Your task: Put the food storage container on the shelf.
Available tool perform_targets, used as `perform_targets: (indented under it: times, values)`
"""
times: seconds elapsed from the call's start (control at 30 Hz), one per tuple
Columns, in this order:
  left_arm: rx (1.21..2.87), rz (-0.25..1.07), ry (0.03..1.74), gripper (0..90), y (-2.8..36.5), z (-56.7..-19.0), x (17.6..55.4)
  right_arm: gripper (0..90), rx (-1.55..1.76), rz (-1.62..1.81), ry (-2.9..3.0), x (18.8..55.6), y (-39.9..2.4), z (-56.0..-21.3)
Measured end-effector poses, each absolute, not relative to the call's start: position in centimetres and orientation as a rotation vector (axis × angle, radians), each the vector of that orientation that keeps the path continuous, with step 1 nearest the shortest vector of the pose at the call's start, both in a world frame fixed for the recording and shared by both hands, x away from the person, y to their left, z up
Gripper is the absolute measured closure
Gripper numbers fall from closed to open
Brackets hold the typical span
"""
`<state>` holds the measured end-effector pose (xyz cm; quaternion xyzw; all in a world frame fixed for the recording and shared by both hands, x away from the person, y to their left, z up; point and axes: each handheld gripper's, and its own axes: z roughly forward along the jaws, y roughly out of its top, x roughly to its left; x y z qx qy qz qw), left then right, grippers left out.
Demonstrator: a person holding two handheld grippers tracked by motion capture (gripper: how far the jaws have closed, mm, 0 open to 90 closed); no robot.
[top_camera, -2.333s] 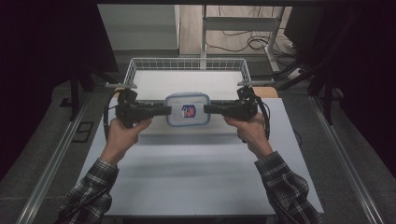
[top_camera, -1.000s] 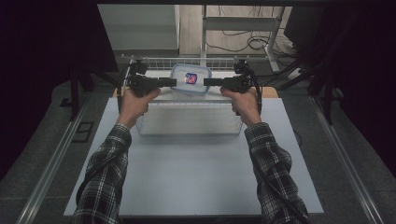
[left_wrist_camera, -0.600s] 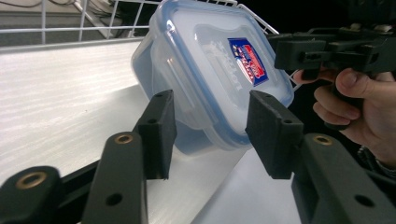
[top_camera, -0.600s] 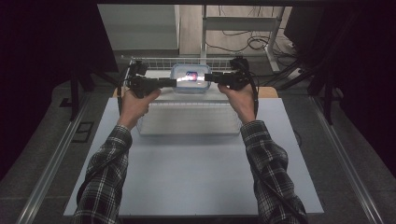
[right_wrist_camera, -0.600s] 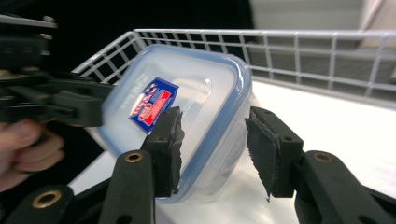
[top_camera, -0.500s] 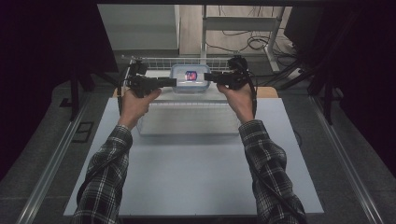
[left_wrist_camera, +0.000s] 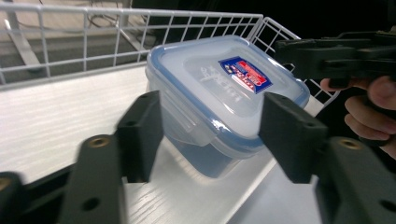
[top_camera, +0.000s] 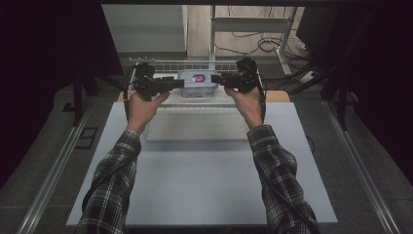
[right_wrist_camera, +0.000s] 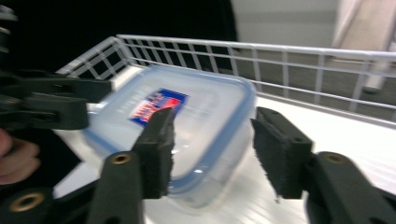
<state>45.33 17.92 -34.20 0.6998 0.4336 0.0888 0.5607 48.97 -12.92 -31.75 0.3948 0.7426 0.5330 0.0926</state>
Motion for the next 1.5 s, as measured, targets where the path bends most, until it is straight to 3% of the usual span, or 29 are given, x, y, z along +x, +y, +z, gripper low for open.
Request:
perform_targets:
  times: [0.13, 0.3, 0.73, 1.5]
  values:
    - [1.664, 0.246, 1.014, 19.2, 17.8, -34.4, 44.8, 15.9, 1.101, 1.627, 2.229, 48.5, -12.8, -32.2]
    - [1.693, 0.275, 0.973, 7.7, 17.5, -34.6, 43.7, 3.8, 1.046, 1.562, 2.239, 47.5, -12.5, -33.2]
    - [1.772, 0.375, 0.877, 2.0, 16.6, -35.3, 41.3, 1.5, 0.953, 1.436, 2.267, 45.2, -12.8, -34.3]
    - [1.778, 0.387, 0.800, 1.3, 16.1, -36.9, 37.0, 1.5, 0.840, 1.425, 2.304, 41.7, -13.3, -35.3]
